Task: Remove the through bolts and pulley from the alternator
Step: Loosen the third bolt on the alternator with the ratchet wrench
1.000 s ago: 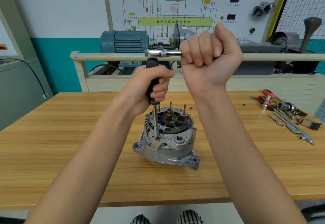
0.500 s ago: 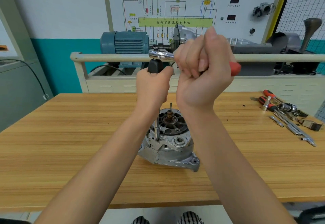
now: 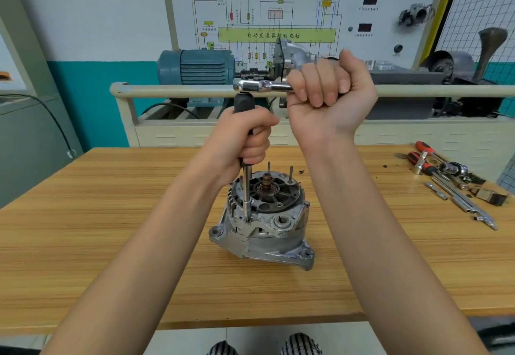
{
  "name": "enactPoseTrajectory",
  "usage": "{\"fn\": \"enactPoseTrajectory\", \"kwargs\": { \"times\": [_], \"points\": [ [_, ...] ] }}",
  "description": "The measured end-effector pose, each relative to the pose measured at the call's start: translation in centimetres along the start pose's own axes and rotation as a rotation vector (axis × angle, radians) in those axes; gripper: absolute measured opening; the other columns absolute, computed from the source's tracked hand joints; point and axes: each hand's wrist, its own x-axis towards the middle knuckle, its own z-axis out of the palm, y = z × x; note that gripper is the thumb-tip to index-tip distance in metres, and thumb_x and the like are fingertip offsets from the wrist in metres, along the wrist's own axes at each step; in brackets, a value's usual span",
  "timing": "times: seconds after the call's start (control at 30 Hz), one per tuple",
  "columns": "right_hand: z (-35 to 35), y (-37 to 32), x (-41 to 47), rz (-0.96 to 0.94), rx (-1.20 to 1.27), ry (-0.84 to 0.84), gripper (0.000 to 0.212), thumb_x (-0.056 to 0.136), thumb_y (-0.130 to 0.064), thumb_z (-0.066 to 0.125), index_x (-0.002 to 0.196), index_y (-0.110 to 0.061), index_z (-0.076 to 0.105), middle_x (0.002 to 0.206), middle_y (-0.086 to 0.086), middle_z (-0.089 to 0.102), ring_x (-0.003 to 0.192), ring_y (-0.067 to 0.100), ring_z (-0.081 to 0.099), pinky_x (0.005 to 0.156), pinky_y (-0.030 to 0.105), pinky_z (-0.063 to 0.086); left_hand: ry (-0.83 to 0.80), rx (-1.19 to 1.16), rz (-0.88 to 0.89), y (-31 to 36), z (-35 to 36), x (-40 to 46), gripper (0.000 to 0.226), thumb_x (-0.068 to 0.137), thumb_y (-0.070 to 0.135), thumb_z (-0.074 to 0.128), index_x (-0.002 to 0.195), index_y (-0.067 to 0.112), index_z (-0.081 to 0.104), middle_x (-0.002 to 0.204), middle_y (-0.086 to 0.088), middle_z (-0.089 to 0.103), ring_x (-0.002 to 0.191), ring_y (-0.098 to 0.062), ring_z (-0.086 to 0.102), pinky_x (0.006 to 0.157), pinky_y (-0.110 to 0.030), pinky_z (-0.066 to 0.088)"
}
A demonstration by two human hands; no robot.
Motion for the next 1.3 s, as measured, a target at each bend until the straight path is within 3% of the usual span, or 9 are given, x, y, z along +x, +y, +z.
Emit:
{"fn": "enactPoseTrajectory", "kwargs": {
  "times": [0.1, 0.2, 0.3, 0.5, 0.6, 0.9, 1.0, 1.23, 1.3],
  "points": [
    [0.7, 1.0, -1.3, -0.192, -0.262, -0.112, 0.06, 0.095, -0.005, 0.032, 0.036, -0.017, 0.033, 0.034, -0.005, 0.025, 0.033, 0.01, 0.02, 0.044, 0.026, 0.021, 0.37, 0.107, 0.079, -0.7, 1.2, 0.4, 0.04, 0.082, -0.001, 0.053, 0.057, 0.019, 0.03, 0.043, 0.005, 0.025, 0.036, -0.011, 0.017, 0.037, -0.017, 0.018],
    [1.4, 2.3, -2.4, -0.382, -0.407, -0.211, 0.04, 0.086, -0.003, 0.039, 0.05, -0.02, 0.038, 0.035, -0.004, 0.028, 0.033, 0.011, 0.023, 0.047, 0.03, 0.019, 0.501, 0.141, 0.123, -1.0, 2.0, 0.7, 0.038, 0.079, -0.001, 0.056, 0.059, 0.018, 0.029, 0.051, 0.0, 0.023, 0.041, -0.013, 0.018, 0.039, -0.018, 0.02],
    [1.4, 2.3, -2.7, -0.413, -0.41, -0.246, 0.037, 0.083, -0.002, 0.04, 0.051, -0.02, 0.038, 0.034, -0.004, 0.028, 0.033, 0.01, 0.023, 0.046, 0.03, 0.018, 0.393, 0.144, 0.113, -0.9, 1.6, 0.3, 0.04, 0.08, -0.003, 0.056, 0.057, 0.019, 0.03, 0.044, 0.006, 0.025, 0.038, -0.011, 0.018, 0.039, -0.018, 0.019],
    [0.7, -0.1, -0.3, 0.031, -0.05, -0.07, 0.049, 0.082, -0.012, 0.041, 0.034, -0.016, 0.033, 0.031, -0.004, 0.023, 0.029, 0.01, 0.02, 0.04, 0.021, 0.02, -0.191, -0.074, 0.004, 0.4, -1.1, -0.6, 0.037, 0.079, 0.009, 0.053, 0.047, 0.019, 0.038, 0.037, 0.007, 0.028, 0.031, -0.007, 0.021, 0.038, -0.02, 0.016],
    [0.2, -0.1, 0.4, 0.096, 0.093, 0.003, 0.05, 0.084, -0.013, 0.041, 0.034, -0.016, 0.031, 0.031, -0.004, 0.023, 0.027, 0.011, 0.022, 0.04, 0.02, 0.017, -0.225, -0.123, -0.014, 0.4, -0.9, -0.7, 0.04, 0.082, 0.007, 0.051, 0.046, 0.019, 0.038, 0.035, 0.008, 0.027, 0.029, -0.005, 0.02, 0.036, -0.016, 0.017],
    [1.3, 2.1, -2.6, -0.326, -0.346, -0.23, 0.046, 0.089, -0.003, 0.037, 0.046, -0.019, 0.037, 0.035, -0.004, 0.029, 0.034, 0.01, 0.022, 0.045, 0.029, 0.02, 0.557, 0.133, 0.193, -1.1, 2.1, 0.3, 0.038, 0.079, -0.002, 0.058, 0.06, 0.018, 0.031, 0.055, -0.002, 0.025, 0.048, -0.016, 0.019, 0.045, -0.025, 0.018],
    [1.6, 2.6, -3.1, -0.438, -0.436, -0.272, 0.034, 0.085, -0.002, 0.038, 0.055, -0.019, 0.04, 0.035, -0.003, 0.029, 0.034, 0.011, 0.023, 0.045, 0.031, 0.017, 0.478, 0.128, 0.145, -0.9, 1.9, 0.1, 0.04, 0.079, -0.003, 0.058, 0.058, 0.019, 0.031, 0.047, 0.002, 0.025, 0.042, -0.012, 0.02, 0.042, -0.02, 0.018],
    [0.5, 0.0, -0.2, 0.047, 0.006, -0.03, 0.053, 0.087, -0.012, 0.039, 0.035, -0.016, 0.032, 0.031, -0.004, 0.022, 0.029, 0.011, 0.019, 0.04, 0.021, 0.018, -0.166, -0.024, 0.042, 0.2, -0.9, -0.7, 0.039, 0.079, 0.007, 0.055, 0.045, 0.018, 0.041, 0.035, 0.007, 0.029, 0.029, -0.006, 0.022, 0.036, -0.016, 0.021],
    [-0.1, -0.1, 0.4, 0.062, 0.085, 0.015, 0.057, 0.092, -0.014, 0.036, 0.035, -0.016, 0.031, 0.031, -0.004, 0.022, 0.027, 0.01, 0.021, 0.038, 0.02, 0.018, -0.189, -0.023, 0.005, 0.4, -0.9, -0.5, 0.041, 0.08, 0.009, 0.055, 0.043, 0.019, 0.039, 0.034, 0.007, 0.028, 0.028, -0.006, 0.02, 0.036, -0.016, 0.017]
  ]
}}
